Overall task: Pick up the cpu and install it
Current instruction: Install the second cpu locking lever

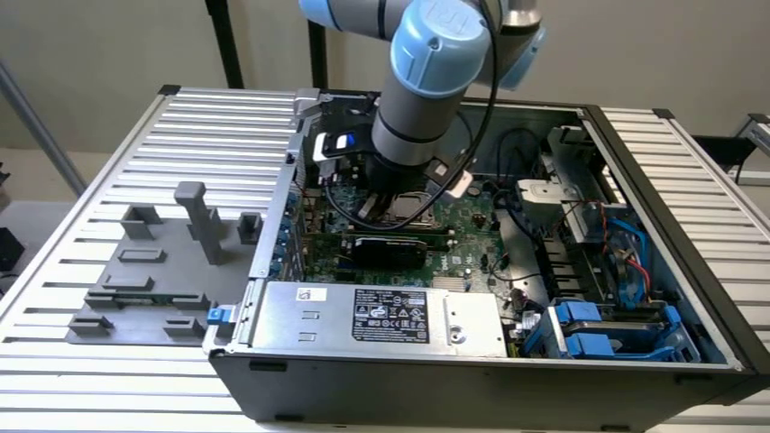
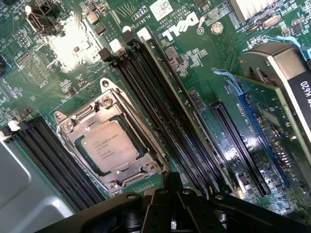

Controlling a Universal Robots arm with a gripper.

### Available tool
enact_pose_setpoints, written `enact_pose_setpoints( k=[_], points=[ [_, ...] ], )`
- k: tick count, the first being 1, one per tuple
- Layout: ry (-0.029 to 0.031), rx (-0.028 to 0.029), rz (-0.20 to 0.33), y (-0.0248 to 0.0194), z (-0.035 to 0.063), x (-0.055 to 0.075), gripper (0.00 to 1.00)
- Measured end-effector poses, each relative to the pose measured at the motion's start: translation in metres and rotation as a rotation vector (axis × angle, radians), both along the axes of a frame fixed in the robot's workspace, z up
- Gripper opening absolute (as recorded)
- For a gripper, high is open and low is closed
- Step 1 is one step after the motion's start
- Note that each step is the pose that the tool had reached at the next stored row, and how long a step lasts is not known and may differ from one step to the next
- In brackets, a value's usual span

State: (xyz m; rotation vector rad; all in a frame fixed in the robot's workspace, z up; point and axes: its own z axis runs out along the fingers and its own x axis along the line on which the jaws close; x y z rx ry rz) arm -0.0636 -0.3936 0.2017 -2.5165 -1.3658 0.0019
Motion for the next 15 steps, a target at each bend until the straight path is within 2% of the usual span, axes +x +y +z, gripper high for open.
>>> enact_pose_setpoints(
  k=[9,15],
  points=[
    [-0.0004,-0.0014,-0.001,0.0051,-0.0061,-0.0003,0.11],
    [-0.0003,-0.0055,-0.001,0.0058,-0.0053,-0.0006,0.11]
  ],
)
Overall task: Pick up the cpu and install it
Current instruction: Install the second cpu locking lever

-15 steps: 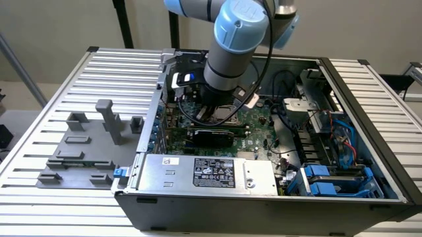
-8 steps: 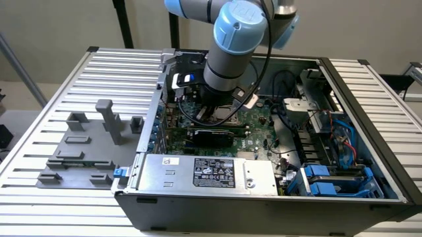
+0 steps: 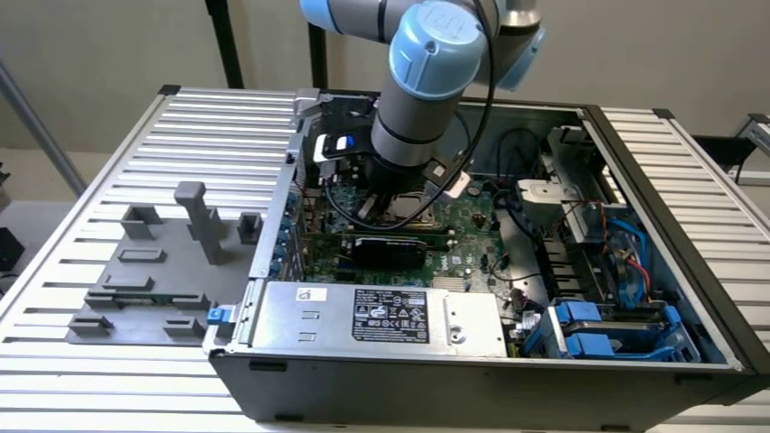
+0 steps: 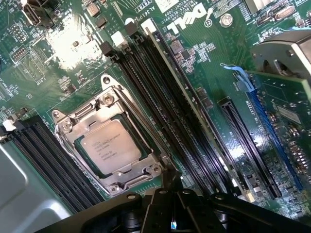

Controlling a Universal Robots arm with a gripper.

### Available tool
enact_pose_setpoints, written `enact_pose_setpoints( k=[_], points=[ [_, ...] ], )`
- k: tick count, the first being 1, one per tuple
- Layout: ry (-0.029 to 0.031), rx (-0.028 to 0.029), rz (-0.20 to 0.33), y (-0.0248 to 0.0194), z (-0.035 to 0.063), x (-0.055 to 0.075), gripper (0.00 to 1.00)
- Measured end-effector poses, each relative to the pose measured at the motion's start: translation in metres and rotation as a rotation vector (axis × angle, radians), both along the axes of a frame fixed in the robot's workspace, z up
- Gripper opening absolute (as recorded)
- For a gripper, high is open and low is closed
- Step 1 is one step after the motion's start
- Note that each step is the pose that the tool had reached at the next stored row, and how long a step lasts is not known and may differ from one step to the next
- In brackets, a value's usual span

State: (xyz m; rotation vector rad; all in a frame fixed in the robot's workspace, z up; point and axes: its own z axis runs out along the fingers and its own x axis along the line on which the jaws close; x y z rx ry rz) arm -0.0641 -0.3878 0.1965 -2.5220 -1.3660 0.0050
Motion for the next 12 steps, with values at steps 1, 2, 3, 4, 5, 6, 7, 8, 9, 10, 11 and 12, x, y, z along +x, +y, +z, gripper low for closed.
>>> enact_pose_setpoints(
  k=[1,2,3,4,5,6,7,8,9,10,11,12],
  points=[
    [0.0,0.0002,0.0,0.0001,0.0019,0.0,0.11],
    [0.0007,0.0,0.0,0.0,0.0046,0.0,0.11],
    [0.0014,0.0,0.0,0.0,0.0075,-0.0001,0.11],
    [0.0019,-0.0001,0.0,0.0,0.0098,-0.0001,0.11],
    [0.0021,-0.0001,0.0,0.0,0.0107,0.0,0.11],
    [0.0021,0.0001,0.0,0.0,0.0107,0.0001,0.11],
    [0.0021,0.0002,0.0,0.0,0.0107,0.0001,0.11],
    [0.0021,0.0002,0.0,0.0,0.0107,0.0001,0.11],
    [0.0021,0.0001,0.0,0.0,0.0108,0.0,0.11],
    [0.0022,0.0,0.0,0.0,0.0108,0.0,0.11],
    [0.0022,-0.0001,0.0,0.0,0.0108,0.0,0.11],
    [0.0022,0.0,0.0,0.0,0.0108,0.0,0.11]
  ],
)
